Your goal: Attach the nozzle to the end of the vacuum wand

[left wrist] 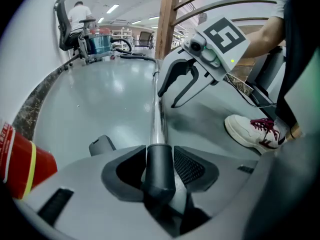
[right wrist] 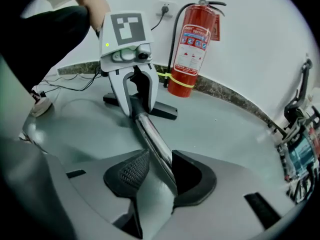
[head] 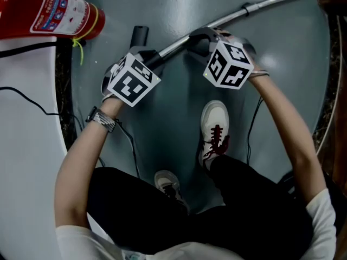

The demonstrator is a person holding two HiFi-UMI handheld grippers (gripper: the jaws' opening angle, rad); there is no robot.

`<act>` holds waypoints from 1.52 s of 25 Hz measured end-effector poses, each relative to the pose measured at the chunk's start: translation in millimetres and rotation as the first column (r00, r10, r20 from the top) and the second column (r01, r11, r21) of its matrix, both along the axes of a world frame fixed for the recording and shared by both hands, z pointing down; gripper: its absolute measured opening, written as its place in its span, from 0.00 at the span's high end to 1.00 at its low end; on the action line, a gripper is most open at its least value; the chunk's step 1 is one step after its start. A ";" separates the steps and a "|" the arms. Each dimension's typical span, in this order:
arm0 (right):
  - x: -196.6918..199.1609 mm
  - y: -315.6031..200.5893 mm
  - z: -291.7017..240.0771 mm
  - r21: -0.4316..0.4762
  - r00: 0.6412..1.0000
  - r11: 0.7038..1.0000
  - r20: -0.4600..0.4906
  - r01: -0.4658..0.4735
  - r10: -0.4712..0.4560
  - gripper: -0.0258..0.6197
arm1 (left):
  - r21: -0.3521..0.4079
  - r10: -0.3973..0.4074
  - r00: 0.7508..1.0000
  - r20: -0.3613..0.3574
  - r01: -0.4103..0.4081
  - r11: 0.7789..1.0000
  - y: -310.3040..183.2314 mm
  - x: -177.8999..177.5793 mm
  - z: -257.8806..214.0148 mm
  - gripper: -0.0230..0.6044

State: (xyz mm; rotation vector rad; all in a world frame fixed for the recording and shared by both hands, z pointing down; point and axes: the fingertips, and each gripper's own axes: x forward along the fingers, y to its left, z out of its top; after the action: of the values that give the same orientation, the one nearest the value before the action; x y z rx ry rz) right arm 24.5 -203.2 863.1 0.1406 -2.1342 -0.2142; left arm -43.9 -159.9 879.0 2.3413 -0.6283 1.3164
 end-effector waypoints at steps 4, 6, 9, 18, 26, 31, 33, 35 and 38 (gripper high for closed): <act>8.9 -7.9 -20.3 -0.034 0.982 0.989 0.116 -0.144 0.147 0.82 | 0.049 -0.043 0.997 -0.069 0.046 0.998 -11.5 -1.7 -17.9 0.72; 13.7 -13.1 -34.6 -0.056 0.961 0.978 0.181 -0.202 0.209 0.84 | 0.084 -0.070 0.991 -0.111 0.080 0.993 -19.3 -4.9 -31.2 0.79; 24.2 -26.3 -51.2 -0.066 0.930 0.961 0.244 -0.267 0.275 0.85 | 0.134 -0.099 0.986 -0.132 0.116 0.984 -35.5 -11.4 -45.1 0.84; 46.7 -29.7 -129.2 0.050 0.900 0.932 0.282 -0.360 0.332 0.88 | 0.319 -0.085 0.972 -0.221 0.154 0.935 -58.1 -25.0 -147.2 0.96; 45.3 -44.0 -238.9 0.118 0.851 0.895 0.381 -0.431 0.360 0.90 | 0.496 -0.008 0.985 -0.174 0.095 0.863 -71.6 -33.8 -252.5 0.96; 55.2 -45.5 -297.0 0.168 0.840 0.873 0.403 -0.458 0.363 0.90 | 0.550 0.019 0.986 -0.167 0.078 0.832 -67.0 -35.6 -308.1 0.96; 60.4 -47.1 -319.2 0.185 0.831 0.861 0.417 -0.475 0.369 0.90 | 0.561 0.029 0.986 -0.162 0.068 0.825 -64.4 -35.9 -325.8 0.96; 64.5 -47.7 -340.3 0.199 0.821 0.849 0.434 -0.490 0.373 0.91 | 0.570 0.040 0.986 -0.160 0.059 0.820 -63.3 -35.2 -342.7 0.96; 69.9 -50.1 -369.4 0.219 0.808 0.835 0.462 -0.504 0.367 0.91 | 0.586 0.030 0.980 -0.199 0.095 0.805 -67.7 -34.5 -372.2 0.96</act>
State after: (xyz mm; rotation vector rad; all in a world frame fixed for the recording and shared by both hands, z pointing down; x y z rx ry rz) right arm 94.4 -253.2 493.6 0.9529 -2.3803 -0.2851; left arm -78.5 -227.6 506.9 2.8866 -1.1445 0.9295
